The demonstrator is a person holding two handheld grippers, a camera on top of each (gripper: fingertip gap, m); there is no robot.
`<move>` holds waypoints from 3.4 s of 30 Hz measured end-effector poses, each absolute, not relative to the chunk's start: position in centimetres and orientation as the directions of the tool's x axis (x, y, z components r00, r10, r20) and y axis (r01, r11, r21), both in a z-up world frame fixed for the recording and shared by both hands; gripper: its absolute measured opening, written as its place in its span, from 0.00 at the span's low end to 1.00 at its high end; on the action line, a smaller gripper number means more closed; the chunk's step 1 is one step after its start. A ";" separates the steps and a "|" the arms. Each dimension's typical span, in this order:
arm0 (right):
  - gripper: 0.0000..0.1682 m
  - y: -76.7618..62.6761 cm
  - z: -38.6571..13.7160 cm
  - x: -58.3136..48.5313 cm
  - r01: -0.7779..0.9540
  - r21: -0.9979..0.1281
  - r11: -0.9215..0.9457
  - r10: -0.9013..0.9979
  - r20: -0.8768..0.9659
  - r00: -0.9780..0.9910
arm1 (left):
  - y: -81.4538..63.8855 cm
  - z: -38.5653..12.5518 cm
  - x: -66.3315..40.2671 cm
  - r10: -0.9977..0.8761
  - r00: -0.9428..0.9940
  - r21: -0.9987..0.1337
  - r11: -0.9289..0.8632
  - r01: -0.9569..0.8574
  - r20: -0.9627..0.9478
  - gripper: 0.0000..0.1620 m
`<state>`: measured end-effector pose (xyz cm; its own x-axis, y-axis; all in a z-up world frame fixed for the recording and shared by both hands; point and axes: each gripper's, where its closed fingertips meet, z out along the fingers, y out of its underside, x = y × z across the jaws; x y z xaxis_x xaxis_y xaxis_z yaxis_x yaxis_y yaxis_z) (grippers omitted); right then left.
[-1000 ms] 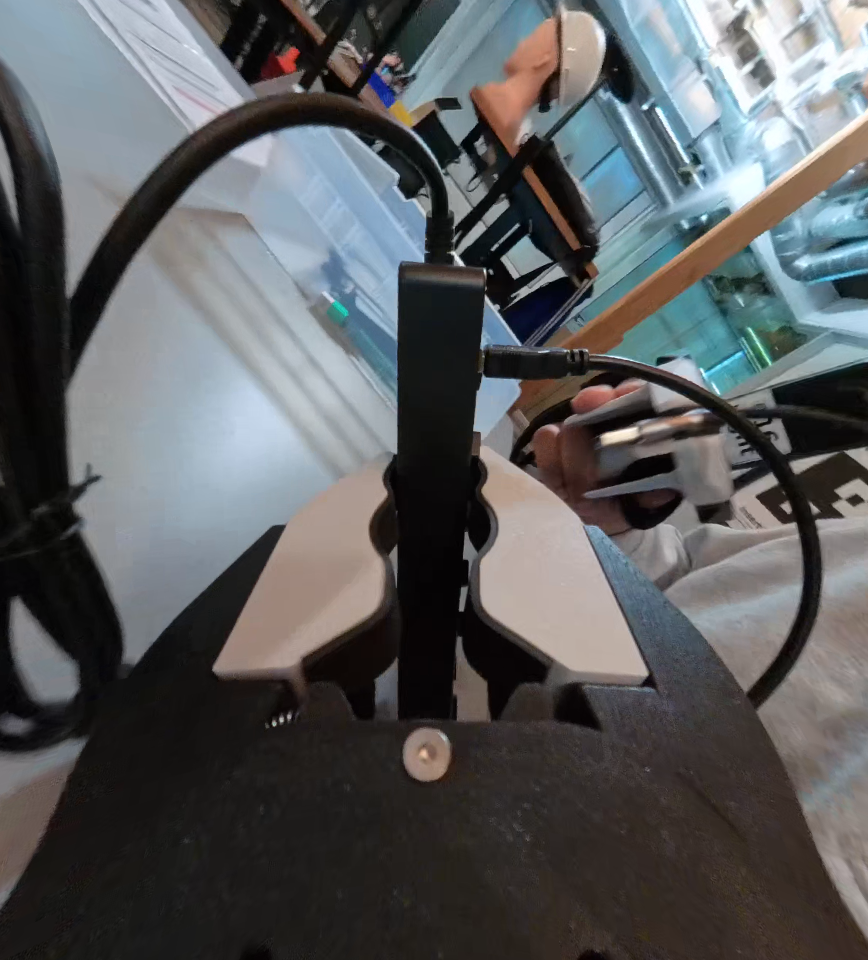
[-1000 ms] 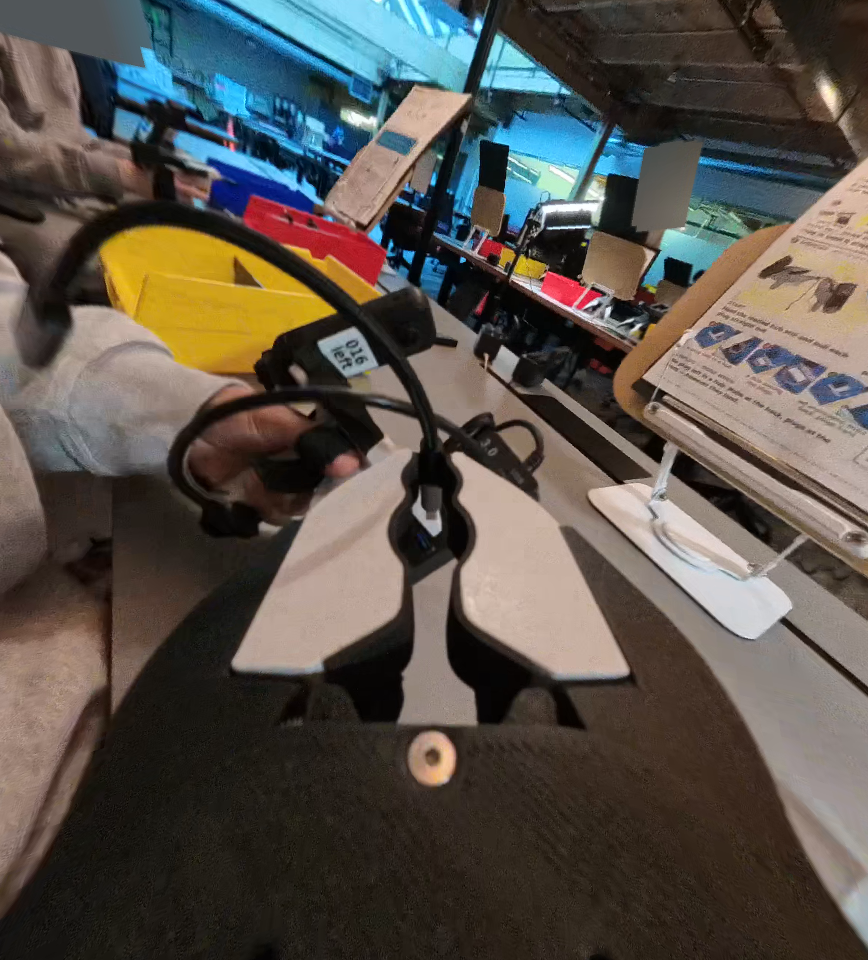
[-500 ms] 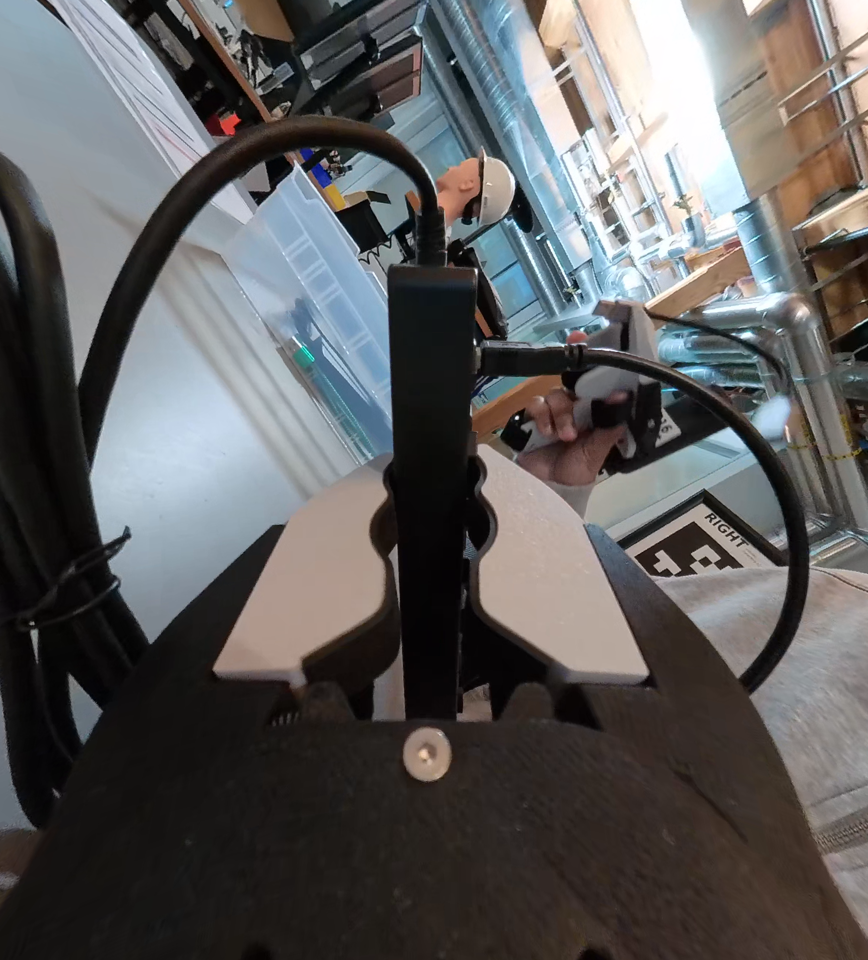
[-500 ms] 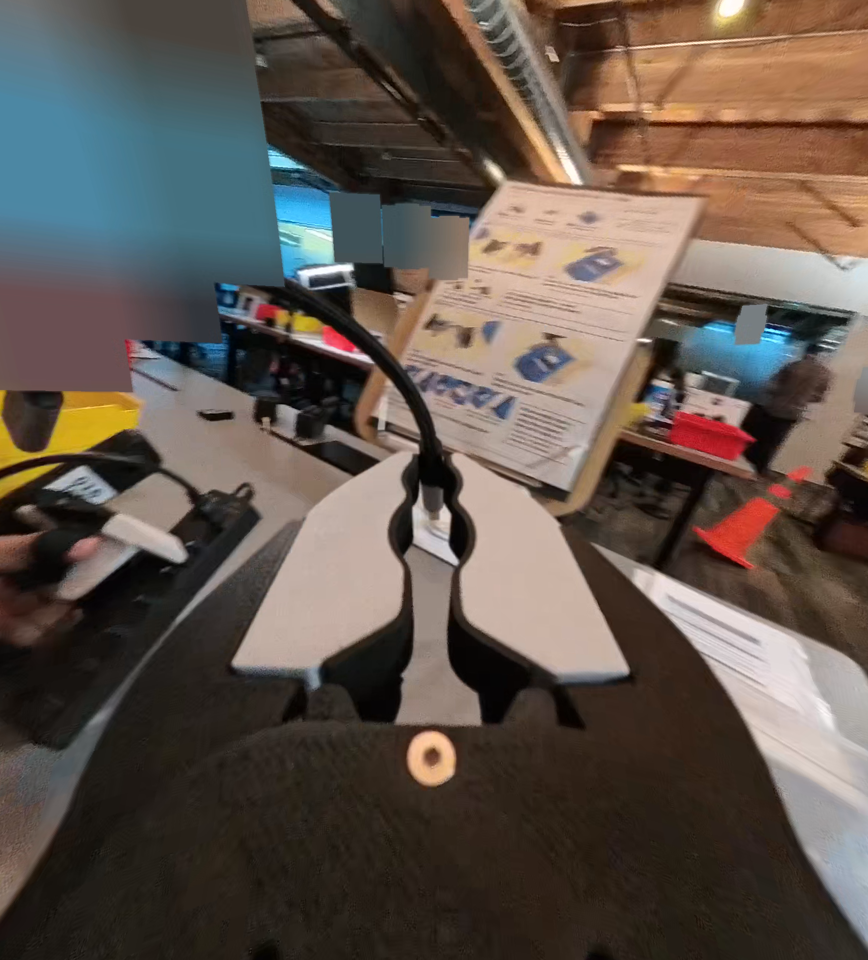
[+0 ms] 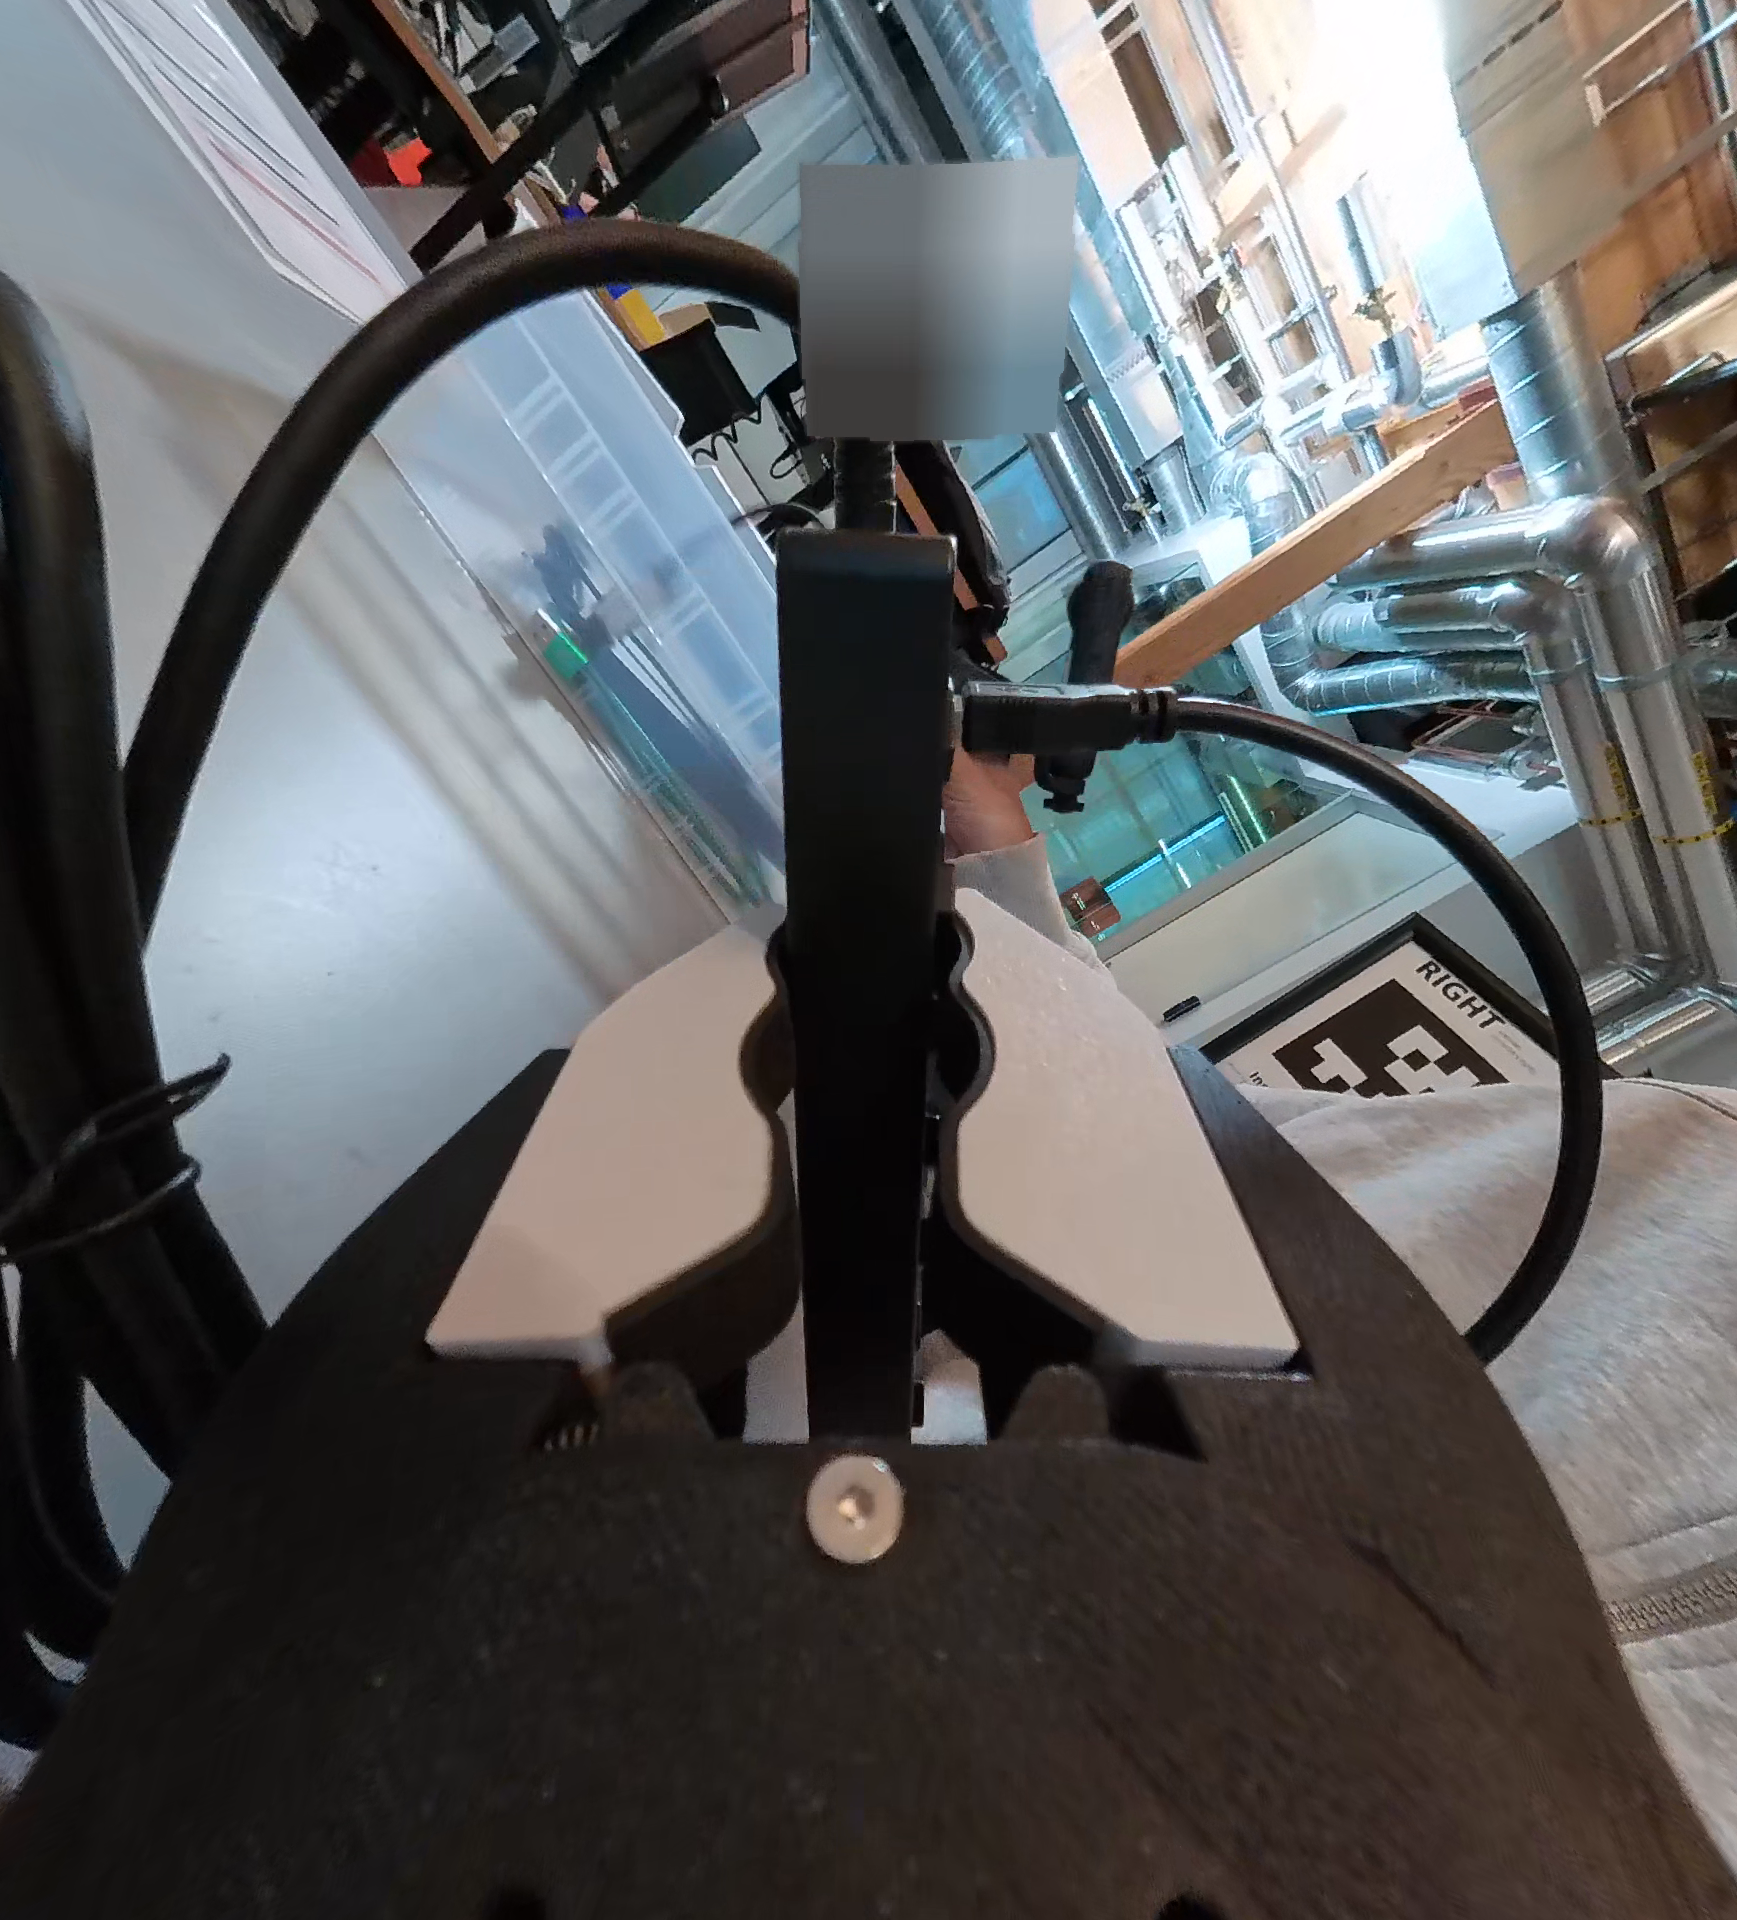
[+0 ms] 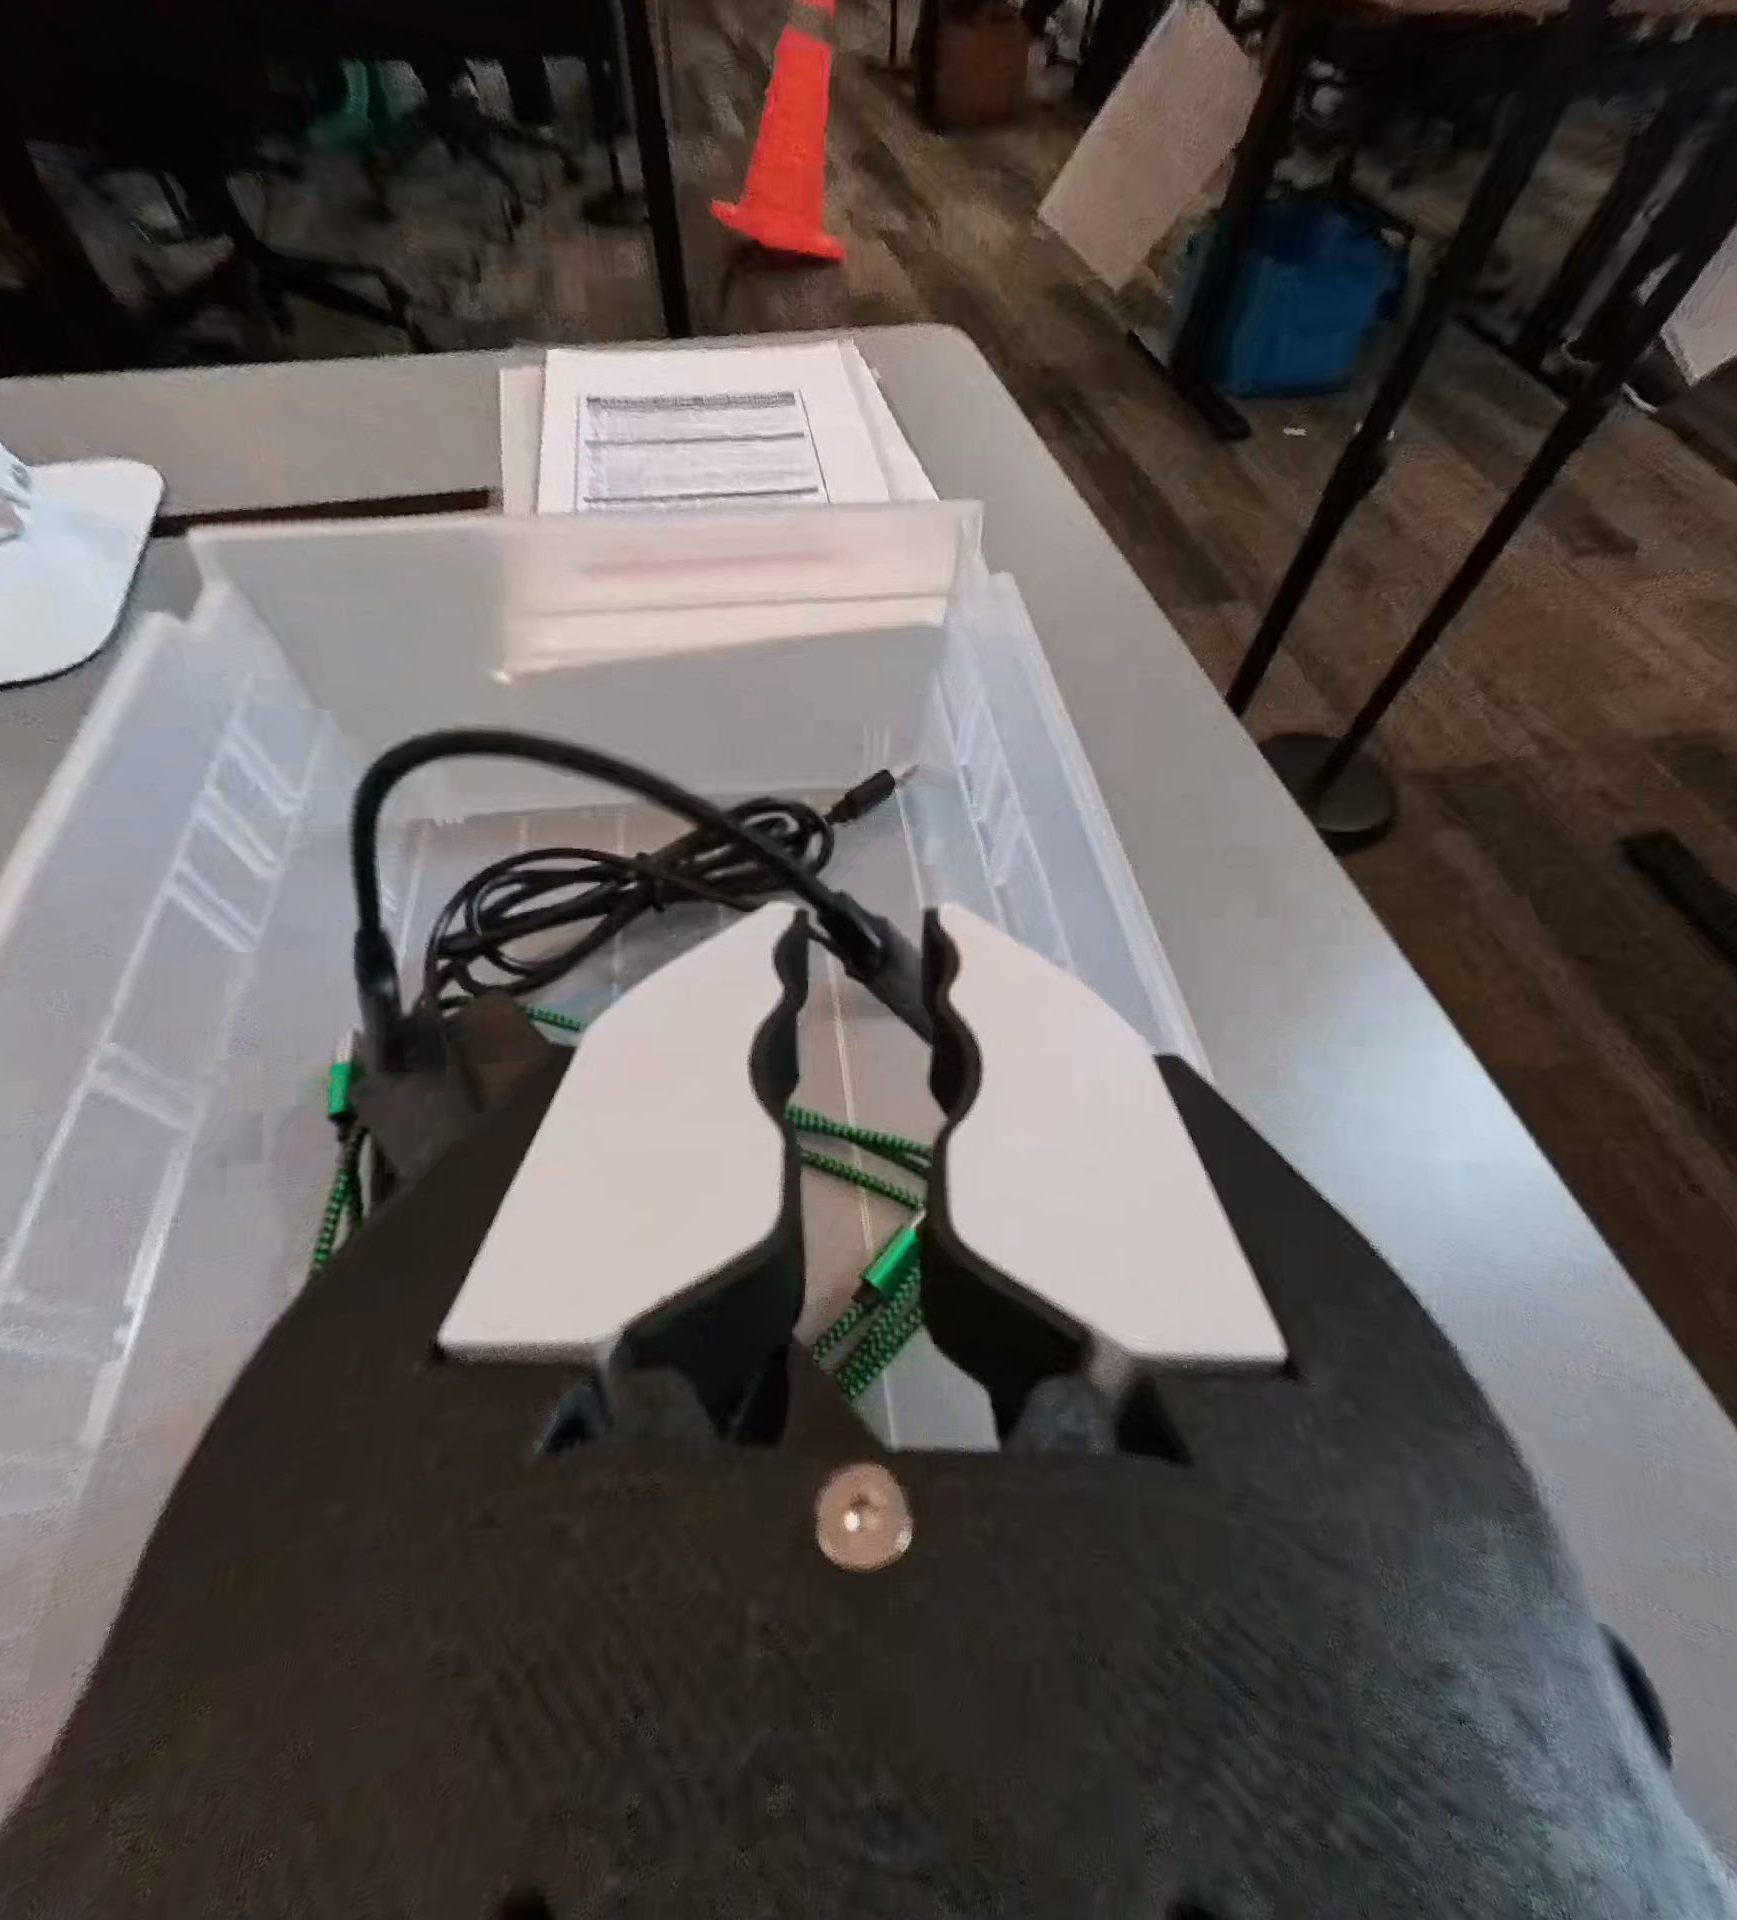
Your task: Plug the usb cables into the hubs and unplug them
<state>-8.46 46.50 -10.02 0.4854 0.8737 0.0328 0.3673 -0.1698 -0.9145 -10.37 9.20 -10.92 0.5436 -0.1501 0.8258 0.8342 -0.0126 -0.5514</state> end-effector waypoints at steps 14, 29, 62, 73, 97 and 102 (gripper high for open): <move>0.20 27.8 0.1 -9.9 -0.062 -0.988 0.139 0.988 0.143 -0.052 | 9.2 -11.0 -11.3 -0.032 0.620 -0.618 0.055 0.785 0.784 0.15; 0.23 10.0 -3.1 -7.6 0.373 -0.796 -0.477 0.481 -0.592 -0.646 | 7.2 -7.5 -12.4 0.403 0.910 -0.994 0.079 0.071 0.097 0.15; 0.07 8.8 -7.3 -7.0 0.620 -0.683 -0.386 0.366 -0.730 -0.577 | 8.9 -6.6 -6.5 0.214 0.948 -0.960 0.102 -0.260 -0.234 0.27; 0.07 8.9 -7.6 -7.1 0.586 -0.731 -0.350 0.428 -0.681 -0.594 | 8.8 -6.7 -7.6 0.264 0.923 -0.957 -0.006 -0.289 -0.280 0.16; 0.07 9.1 -6.8 -7.5 0.649 -0.591 -0.478 0.310 -0.805 -0.505 | 8.8 -5.9 -8.3 0.418 0.873 -0.968 -0.075 -0.240 -0.249 0.15; 0.07 9.1 -6.3 -6.8 0.693 -0.599 -0.400 0.228 -0.798 -0.558 | 8.9 -5.3 -7.8 0.367 0.897 -0.969 -0.061 -0.241 -0.246 0.15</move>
